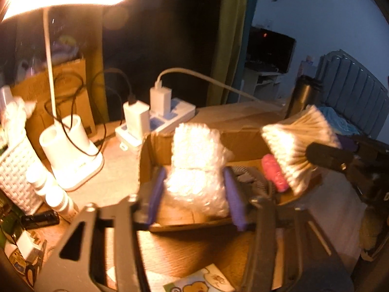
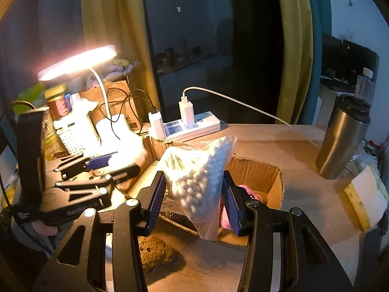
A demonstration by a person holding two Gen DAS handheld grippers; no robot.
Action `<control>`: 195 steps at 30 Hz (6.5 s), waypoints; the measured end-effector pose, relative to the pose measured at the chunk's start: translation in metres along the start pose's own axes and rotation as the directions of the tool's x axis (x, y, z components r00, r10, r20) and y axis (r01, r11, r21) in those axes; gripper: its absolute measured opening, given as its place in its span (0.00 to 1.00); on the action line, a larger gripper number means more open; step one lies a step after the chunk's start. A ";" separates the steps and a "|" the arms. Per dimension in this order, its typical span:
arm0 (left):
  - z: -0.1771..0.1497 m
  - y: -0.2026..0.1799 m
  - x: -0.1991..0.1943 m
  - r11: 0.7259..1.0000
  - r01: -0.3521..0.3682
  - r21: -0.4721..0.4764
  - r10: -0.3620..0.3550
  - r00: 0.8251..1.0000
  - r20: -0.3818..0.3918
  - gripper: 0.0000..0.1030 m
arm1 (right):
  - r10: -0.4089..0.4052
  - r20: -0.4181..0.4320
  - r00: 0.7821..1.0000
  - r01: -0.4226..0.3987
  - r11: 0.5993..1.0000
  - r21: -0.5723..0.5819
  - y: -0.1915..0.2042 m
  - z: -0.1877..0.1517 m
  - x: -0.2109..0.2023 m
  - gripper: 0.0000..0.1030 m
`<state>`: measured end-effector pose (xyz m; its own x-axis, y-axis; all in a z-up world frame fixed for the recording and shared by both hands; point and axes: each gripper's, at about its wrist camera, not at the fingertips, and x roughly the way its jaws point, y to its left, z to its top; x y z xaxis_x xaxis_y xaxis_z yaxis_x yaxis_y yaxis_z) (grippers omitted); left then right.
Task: Organize soft objects
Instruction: 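Carry the swab bag with the right tool while the left tool drops the bubble wrap into the box, then lower the swab bag into the box and open the right tool, then withdraw both tools from the box, then grasp the brown fuzzy ball with the right tool while the left tool grasps the cartoon tissue pack, then carry the fuzzy ball into the box with the right tool while the left tool carries the tissue pack there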
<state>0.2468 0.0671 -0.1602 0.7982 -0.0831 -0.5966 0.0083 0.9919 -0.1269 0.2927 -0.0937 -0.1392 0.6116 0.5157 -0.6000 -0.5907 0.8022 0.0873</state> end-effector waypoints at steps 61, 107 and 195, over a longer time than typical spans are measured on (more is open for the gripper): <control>-0.037 0.063 -0.057 0.979 -0.083 -0.188 0.091 0.995 0.031 0.67 | 0.020 -0.073 0.997 -0.023 0.999 -0.044 0.064 -0.001 0.040 0.52; -0.116 0.025 -0.077 0.980 -0.059 -0.189 0.054 0.998 -0.034 0.67 | 0.035 -0.231 0.972 -0.036 0.999 -0.001 0.067 -0.098 0.035 0.59; -0.018 -0.089 -0.065 0.996 -0.001 0.090 -0.011 0.991 0.136 0.70 | 0.016 0.095 0.995 -0.019 0.999 0.035 -0.039 -0.045 -0.072 0.44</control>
<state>0.1835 -0.0172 -0.1248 0.8727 -0.0803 -0.4817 0.0615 0.9966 -0.0548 0.2481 -0.1759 -0.1350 0.6493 0.5547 -0.5204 -0.5838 0.8020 0.1265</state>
